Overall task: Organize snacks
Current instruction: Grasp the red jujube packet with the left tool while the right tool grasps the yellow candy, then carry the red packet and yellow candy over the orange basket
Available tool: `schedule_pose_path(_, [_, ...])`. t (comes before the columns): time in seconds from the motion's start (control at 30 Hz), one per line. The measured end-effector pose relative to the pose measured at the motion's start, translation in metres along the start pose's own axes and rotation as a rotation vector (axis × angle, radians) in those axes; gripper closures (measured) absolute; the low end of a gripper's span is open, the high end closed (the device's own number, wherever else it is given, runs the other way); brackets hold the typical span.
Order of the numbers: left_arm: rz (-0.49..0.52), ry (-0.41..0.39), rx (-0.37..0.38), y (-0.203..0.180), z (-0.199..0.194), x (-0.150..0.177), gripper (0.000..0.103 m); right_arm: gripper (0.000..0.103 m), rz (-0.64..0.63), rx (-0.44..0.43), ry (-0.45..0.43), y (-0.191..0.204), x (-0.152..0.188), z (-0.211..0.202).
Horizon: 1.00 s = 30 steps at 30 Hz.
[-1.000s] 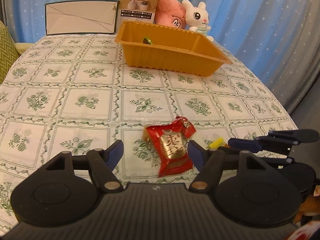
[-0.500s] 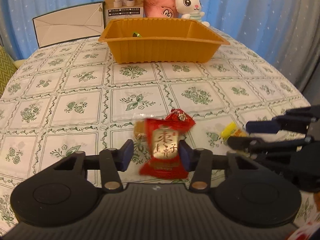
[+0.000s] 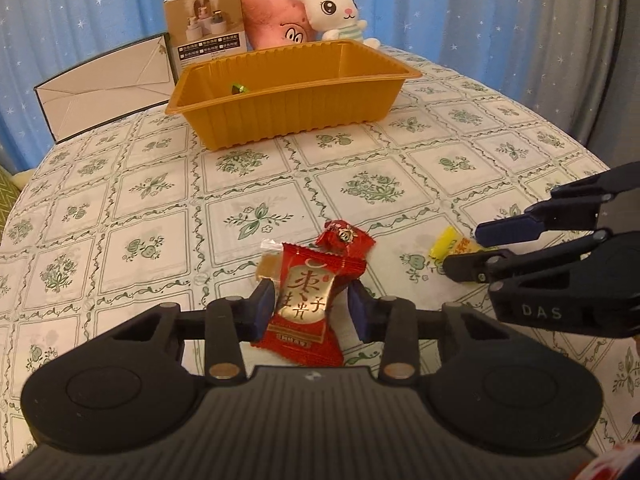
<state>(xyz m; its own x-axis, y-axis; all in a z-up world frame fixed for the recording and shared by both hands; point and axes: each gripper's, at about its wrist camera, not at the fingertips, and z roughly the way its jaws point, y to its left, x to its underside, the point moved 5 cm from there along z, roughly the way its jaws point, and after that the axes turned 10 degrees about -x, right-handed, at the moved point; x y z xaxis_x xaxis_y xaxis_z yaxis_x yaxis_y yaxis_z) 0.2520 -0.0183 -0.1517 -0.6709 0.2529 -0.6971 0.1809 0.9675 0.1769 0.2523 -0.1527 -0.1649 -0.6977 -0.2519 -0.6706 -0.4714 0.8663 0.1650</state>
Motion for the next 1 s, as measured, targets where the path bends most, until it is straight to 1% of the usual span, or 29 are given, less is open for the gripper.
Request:
schedule_pose_path(0.03, [0.002, -0.001, 0.005, -0.001, 0.0, 0.0, 0.067, 0.066, 0.001, 0.0, -0.002, 0.0, 0.0, 0.0])
schedule_pose_path(0.07, [0.004, -0.004, 0.007, -0.001, 0.0, -0.001, 0.067, 0.071, 0.003, -0.001, -0.003, 0.0, 0.0, 0.001])
schedule_pose_path(0.1, [0.007, -0.005, 0.008, -0.001, 0.0, -0.001, 0.067, 0.08, 0.004, -0.011, -0.002, 0.001, -0.001, 0.001])
schedule_pose_path(0.13, [0.009, -0.007, 0.011, -0.001, 0.001, -0.002, 0.067, 0.081, 0.002, -0.013, 0.0, 0.003, -0.001, 0.001])
schedule_pose_path(0.23, [0.011, 0.0, 0.02, 0.0, 0.002, -0.003, 0.069, 0.082, -0.012, -0.002, 0.005, 0.005, -0.001, 0.001])
schedule_pose_path(0.37, [0.022, 0.029, 0.033, 0.001, 0.008, 0.0, 0.074, 0.082, 0.005, -0.005, 0.005, 0.003, -0.001, 0.001])
schedule_pose_path(0.47, [0.049, 0.03, 0.03, 0.0, 0.008, 0.0, 0.076, 0.082, 0.007, -0.003, 0.005, 0.004, -0.002, 0.001])
schedule_pose_path(0.6, [0.044, 0.028, 0.038, -0.002, 0.005, 0.0, 0.079, 0.082, 0.026, 0.0, 0.0, 0.001, -0.003, 0.0])
schedule_pose_path(0.7, [0.02, 0.02, 0.04, -0.002, 0.001, -0.002, 0.079, 0.082, 0.048, 0.006, -0.022, -0.001, -0.006, -0.004])
schedule_pose_path(0.93, [-0.048, 0.006, 0.03, 0.005, -0.005, -0.013, 0.079, 0.082, 0.102, 0.009, -0.104, -0.007, -0.019, -0.022])
schedule_pose_path(1.0, [-0.07, 0.003, 0.038, 0.008, -0.006, -0.017, 0.079, 0.082, 0.116, 0.008, -0.119, -0.009, -0.022, -0.026])
